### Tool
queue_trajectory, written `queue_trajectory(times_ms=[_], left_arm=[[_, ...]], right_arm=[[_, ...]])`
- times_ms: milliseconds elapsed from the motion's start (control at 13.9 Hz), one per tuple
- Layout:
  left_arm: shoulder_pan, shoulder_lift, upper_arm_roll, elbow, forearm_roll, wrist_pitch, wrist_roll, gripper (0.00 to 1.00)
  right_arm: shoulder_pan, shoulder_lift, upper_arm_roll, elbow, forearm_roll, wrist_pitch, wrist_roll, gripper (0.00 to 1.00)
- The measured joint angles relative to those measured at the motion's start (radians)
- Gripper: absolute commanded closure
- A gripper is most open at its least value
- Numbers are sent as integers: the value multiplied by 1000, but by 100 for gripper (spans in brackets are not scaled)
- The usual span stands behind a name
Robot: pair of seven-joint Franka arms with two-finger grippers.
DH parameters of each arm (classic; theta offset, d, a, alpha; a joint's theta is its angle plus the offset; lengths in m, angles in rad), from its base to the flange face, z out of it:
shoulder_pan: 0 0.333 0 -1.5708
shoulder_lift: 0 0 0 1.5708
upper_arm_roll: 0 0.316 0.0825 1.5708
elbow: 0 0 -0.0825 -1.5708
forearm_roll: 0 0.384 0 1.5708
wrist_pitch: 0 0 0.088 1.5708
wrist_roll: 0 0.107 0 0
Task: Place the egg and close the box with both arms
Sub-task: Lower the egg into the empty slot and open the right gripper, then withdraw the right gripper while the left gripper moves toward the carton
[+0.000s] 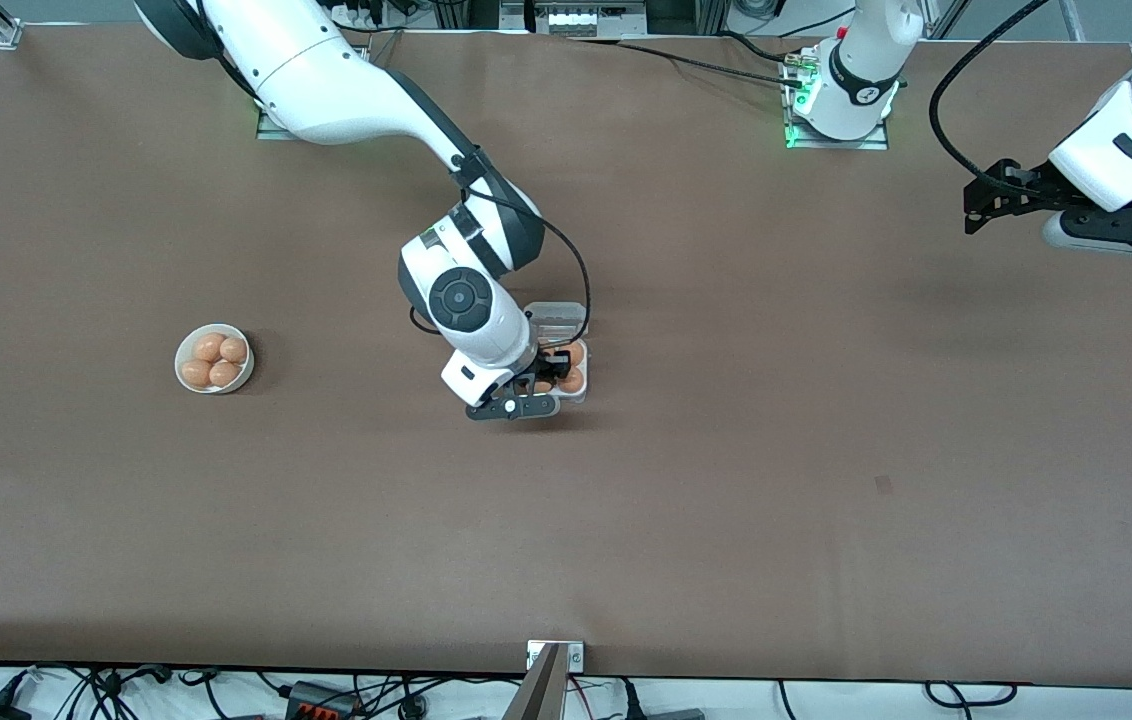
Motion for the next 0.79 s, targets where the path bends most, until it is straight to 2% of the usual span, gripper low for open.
queue_trajectory(times_ms=[72, 143, 502, 789], left_arm=[[0, 0, 0, 0, 0, 0, 0, 0], [0, 0, 0, 0, 0, 0, 0, 0], [0, 0, 0, 0, 0, 0, 0, 0], [0, 0, 0, 0, 0, -10, 0, 0]], right_arm=[[4, 4, 0, 0, 0, 0, 1, 46], [6, 7, 0, 0, 0, 0, 2, 0], [6, -7, -6, 23, 0, -37, 6, 0], [-45, -130, -38, 58, 0, -174, 10, 0]])
